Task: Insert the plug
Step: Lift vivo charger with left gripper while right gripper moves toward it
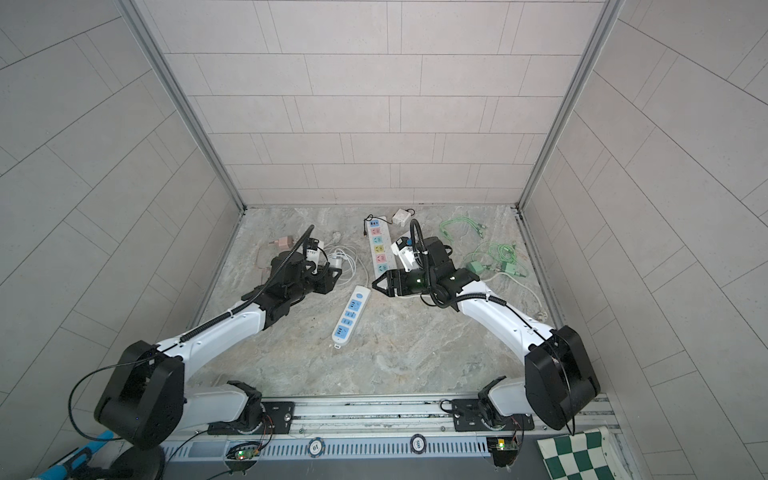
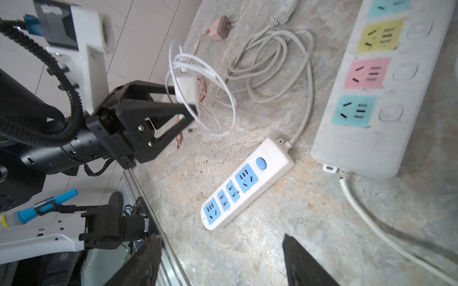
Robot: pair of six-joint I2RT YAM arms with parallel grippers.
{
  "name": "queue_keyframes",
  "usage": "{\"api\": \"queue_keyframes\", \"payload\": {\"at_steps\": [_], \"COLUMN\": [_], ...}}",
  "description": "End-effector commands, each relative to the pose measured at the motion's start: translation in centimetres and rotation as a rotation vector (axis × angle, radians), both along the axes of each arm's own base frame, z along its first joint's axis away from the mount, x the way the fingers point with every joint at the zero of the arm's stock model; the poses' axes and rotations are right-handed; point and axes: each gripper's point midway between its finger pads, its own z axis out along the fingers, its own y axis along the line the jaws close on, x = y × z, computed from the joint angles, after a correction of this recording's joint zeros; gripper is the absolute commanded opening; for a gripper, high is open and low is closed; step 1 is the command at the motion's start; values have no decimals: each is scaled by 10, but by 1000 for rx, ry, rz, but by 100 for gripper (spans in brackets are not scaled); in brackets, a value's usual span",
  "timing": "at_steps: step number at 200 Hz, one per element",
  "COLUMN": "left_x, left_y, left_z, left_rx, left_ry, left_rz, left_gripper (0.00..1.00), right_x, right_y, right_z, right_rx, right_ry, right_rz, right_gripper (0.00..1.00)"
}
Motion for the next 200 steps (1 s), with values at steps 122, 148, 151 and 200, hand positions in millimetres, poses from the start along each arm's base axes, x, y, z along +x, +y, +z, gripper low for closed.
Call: {"api": "queue_keyframes", "payload": {"at_steps": [122,148,151,200], "left_x": [-35,-34,-34,-33], "left_y": [-60,-58,-58,-56], "left_z": [31,29,28,26], "left_rx": [48,66,68,86], "left_ry": [-202,-197,-195,-183], "left_rz": [-221,-211,-210,-203], "left_gripper": [21,21,21,19], "right_x": [-18,-26,-27,-38], "right_y": [44,37,35,21], "right_z": [54,59,59,73], "right_rx": [163,147,146,136], "right_ry": [-82,-100,-108,-151], "right_rz": [125,111,107,76], "right_gripper": [39,39,39,39]}}
